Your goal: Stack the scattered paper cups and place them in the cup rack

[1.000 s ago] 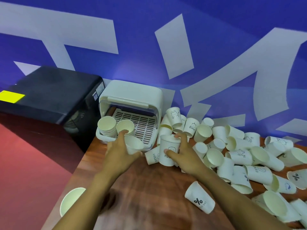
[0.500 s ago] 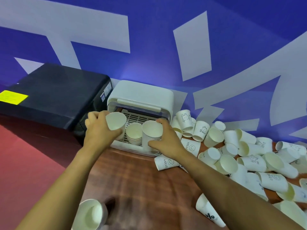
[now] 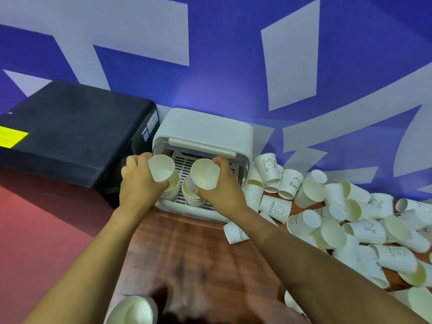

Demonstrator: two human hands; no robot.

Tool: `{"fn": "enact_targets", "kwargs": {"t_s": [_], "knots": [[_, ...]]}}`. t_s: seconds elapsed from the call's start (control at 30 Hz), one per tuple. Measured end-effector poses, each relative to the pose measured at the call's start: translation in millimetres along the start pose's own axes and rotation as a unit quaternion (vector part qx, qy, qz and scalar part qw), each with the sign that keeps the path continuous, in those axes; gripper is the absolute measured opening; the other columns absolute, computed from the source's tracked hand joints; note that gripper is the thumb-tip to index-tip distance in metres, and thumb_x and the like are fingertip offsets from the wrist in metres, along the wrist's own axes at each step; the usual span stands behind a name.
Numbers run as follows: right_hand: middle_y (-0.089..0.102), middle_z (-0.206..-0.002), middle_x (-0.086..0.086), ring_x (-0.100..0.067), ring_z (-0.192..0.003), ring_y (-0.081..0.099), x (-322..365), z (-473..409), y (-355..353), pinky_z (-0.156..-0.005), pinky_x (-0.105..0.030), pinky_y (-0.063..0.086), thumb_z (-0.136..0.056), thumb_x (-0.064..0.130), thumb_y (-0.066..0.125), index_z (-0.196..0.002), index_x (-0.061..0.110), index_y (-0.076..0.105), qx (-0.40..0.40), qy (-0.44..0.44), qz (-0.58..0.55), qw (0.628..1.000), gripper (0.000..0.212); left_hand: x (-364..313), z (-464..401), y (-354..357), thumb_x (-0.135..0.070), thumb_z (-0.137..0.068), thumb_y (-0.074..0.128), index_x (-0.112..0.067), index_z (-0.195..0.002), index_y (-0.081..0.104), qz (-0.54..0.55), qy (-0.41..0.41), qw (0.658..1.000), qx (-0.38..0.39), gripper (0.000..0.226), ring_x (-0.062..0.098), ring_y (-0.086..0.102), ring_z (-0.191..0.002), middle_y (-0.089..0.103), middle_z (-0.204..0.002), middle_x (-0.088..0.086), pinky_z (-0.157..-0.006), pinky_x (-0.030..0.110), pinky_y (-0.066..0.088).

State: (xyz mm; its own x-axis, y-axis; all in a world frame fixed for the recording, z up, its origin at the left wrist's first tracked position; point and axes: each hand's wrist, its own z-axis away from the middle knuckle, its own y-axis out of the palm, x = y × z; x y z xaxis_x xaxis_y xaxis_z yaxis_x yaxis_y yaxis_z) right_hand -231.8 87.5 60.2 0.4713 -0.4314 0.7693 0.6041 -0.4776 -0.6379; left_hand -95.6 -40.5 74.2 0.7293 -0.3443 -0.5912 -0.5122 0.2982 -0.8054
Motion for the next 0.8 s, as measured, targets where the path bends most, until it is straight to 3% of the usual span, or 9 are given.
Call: {"fn": "enact_targets", "kwargs": {"t_s": [0.3,0.5,0.67,0.8], "knots": [[0.051,-0.131,0.003,-0.022,-0.114,0.051,-6,-6,17,-0.086,-0.037,0.048,-0.071,0.036,0.077,-0.134,0.030,0.031,0.023,0.043,0.060,0.997,0.078,11,-5,18,-0.035,-0.069,0.081,-0.018,-0.133,0.042,0.000,-0.025,0.999,0.047,0.077,0.031,0.040,-0.119,0.037,-0.131,0.010,-0.089,0.044,0.044],[0.047,-0.137,0.001,-0.023,-0.123,0.047,-24,-8,27,-0.099,-0.042,0.043,-0.073,0.035,0.074,-0.139,0.027,0.032,0.091,0.054,0.067,0.992,0.078,17,-4,26,-0.039,-0.065,0.082,-0.020,-0.132,0.042,-0.010,-0.025,0.996,0.082,0.081,0.030,0.049,-0.114,0.044,-0.128,0.007,-0.085,0.044,0.048],[0.034,-0.146,-0.002,-0.024,-0.130,0.039,-34,-4,24,-0.105,-0.039,0.037,-0.078,0.028,0.069,-0.146,0.029,0.022,0.134,0.059,0.079,0.986,0.082,20,0,28,-0.041,-0.060,0.081,-0.029,-0.133,0.039,0.026,-0.012,0.994,0.102,0.085,0.025,0.056,-0.110,0.052,-0.127,0.000,-0.087,0.049,0.052],[0.035,-0.145,-0.003,-0.022,-0.131,0.038,-38,6,14,-0.106,-0.034,0.034,-0.081,0.026,0.066,-0.145,0.026,0.026,0.149,0.055,0.055,0.986,0.075,18,7,26,-0.040,-0.062,0.081,-0.028,-0.138,0.034,0.019,-0.007,0.994,0.109,0.090,0.029,0.047,-0.123,0.043,-0.140,0.002,-0.095,0.054,0.046]]}}
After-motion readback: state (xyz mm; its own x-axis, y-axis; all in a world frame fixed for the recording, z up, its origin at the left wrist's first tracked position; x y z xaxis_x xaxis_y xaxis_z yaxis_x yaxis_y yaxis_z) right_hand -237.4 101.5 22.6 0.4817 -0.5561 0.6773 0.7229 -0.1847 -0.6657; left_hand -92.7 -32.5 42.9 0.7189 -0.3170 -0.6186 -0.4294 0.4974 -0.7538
